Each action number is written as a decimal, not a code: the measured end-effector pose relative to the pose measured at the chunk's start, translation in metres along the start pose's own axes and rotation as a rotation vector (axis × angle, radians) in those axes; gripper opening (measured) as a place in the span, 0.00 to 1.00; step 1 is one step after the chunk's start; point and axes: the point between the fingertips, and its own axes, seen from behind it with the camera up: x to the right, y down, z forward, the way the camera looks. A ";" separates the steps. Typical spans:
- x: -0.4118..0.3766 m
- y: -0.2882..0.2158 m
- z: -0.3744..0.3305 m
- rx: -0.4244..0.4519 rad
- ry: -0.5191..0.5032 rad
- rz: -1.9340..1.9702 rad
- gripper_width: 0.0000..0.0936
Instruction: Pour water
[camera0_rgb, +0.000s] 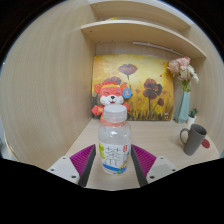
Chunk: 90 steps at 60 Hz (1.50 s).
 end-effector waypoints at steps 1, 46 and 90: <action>0.000 -0.001 0.003 0.003 0.003 -0.002 0.76; 0.024 -0.043 0.024 0.119 -0.118 0.224 0.40; 0.213 -0.117 0.007 0.063 -0.308 1.719 0.41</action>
